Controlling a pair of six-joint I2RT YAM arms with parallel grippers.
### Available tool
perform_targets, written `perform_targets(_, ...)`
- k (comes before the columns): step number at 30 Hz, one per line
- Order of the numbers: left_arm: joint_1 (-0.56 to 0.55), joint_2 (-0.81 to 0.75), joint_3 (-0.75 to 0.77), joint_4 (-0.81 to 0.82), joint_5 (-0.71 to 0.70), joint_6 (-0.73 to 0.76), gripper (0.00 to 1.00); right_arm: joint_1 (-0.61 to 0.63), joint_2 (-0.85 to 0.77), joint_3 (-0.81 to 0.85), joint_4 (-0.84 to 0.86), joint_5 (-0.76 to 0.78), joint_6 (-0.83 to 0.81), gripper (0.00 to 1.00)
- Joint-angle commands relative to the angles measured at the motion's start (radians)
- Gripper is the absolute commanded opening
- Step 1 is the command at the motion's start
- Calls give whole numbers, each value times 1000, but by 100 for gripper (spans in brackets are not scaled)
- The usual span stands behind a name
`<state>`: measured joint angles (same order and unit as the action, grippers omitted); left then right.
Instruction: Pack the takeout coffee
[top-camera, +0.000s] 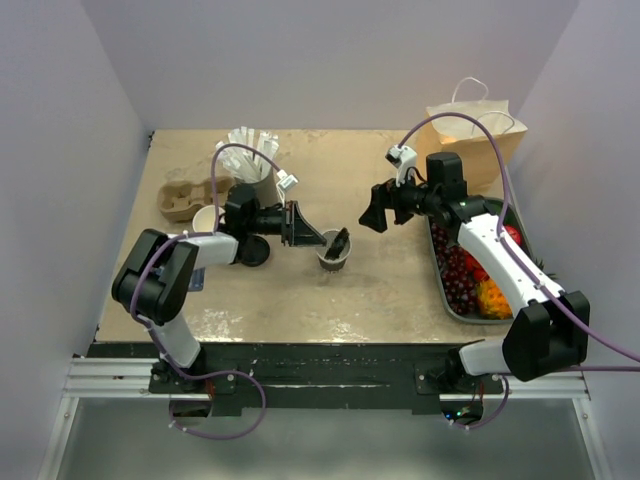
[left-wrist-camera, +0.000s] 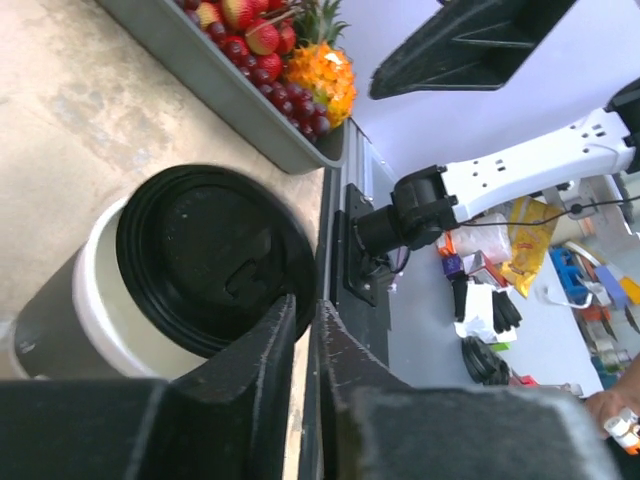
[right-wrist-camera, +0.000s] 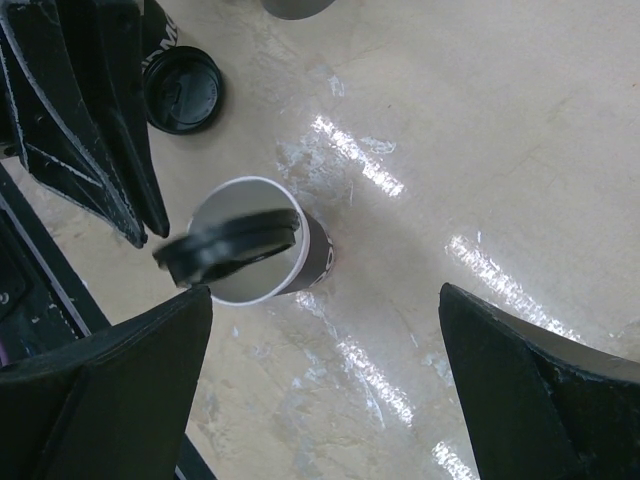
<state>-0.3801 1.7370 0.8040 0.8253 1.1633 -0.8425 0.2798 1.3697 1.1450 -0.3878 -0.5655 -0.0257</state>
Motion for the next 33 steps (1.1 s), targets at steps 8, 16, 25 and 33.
perform_targets(8,35,-11,64,-136,-36,149,25,1,19,21,40,18,-3,99)
perform_targets(16,40,-80,194,-478,-43,432,34,7,-53,-14,-7,-49,-288,91)
perform_targets(25,72,-201,392,-1054,-273,893,42,176,-61,114,-431,-178,-978,68)
perform_targets(33,130,-306,399,-1172,-481,971,53,308,106,251,-537,-136,-1186,63)
